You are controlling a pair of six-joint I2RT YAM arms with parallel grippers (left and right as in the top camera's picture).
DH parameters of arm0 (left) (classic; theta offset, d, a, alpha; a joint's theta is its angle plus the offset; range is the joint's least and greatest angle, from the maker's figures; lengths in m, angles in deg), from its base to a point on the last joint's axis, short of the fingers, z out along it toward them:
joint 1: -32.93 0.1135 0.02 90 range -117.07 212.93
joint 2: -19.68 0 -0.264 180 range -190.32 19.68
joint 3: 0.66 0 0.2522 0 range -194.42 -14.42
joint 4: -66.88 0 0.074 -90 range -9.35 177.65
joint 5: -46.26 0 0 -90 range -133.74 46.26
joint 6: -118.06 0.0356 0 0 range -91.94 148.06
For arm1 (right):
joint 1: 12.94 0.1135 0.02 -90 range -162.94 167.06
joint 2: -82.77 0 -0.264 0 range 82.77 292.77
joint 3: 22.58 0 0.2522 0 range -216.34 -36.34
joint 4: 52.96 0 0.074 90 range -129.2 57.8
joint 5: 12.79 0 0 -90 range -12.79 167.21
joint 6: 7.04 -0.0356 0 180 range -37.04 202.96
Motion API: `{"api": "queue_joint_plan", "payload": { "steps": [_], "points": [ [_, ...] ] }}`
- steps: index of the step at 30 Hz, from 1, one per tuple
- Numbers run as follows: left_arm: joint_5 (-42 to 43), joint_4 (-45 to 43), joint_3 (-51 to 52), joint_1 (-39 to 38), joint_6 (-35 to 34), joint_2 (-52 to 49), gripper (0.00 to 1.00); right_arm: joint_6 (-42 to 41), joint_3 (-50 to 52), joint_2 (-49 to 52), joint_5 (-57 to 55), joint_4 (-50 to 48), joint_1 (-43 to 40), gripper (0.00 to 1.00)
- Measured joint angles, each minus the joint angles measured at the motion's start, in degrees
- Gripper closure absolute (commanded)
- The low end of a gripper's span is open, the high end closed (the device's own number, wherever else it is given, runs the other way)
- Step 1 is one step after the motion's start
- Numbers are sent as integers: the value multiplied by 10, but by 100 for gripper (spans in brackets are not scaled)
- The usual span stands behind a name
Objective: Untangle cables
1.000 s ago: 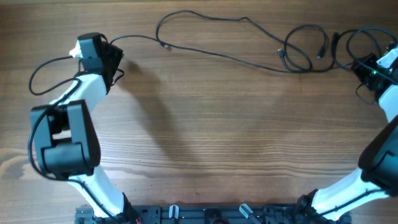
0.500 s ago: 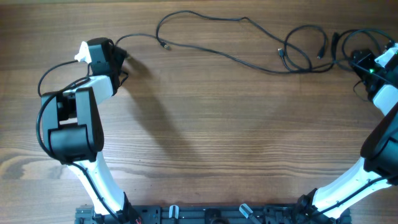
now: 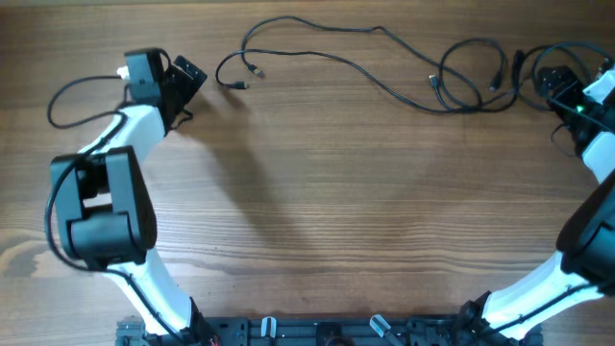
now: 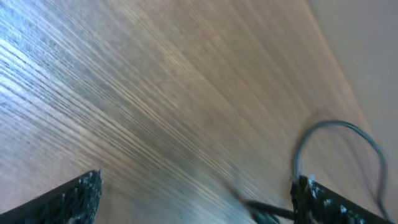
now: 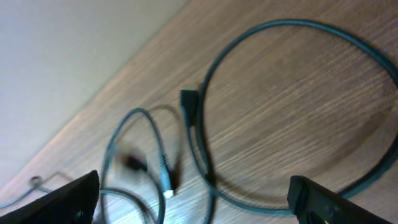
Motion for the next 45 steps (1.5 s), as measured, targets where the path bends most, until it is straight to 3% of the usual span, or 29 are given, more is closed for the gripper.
{"api": "queue_joint_plan", "payload": {
  "steps": [4, 9, 12, 16, 28, 37, 45],
  "points": [
    [35, 102, -33, 1, 10, 39, 0, -3, -7, -47, 27, 102, 0, 0],
    [58, 240, -40, 2, 17, 55, 0, -2, -7, -62, 48, 307, 0, 0],
    [58, 311, -38, 2, 17, 55, 0, -2, 2, -62, 50, 343, 0, 0],
    [58, 335, -38, 2, 17, 55, 0, -4, 6, -62, 50, 406, 0, 0],
    [58, 335, -38, 3, 17, 55, 0, -65, 9, -62, 51, 343, 0, 0],
    [58, 335, -38, 3, 17, 55, 0, -77, 9, -62, 51, 276, 0, 0],
    [58, 335, -38, 3, 17, 55, 0, -77, 9, -62, 51, 273, 0, 0]
  ]
}}
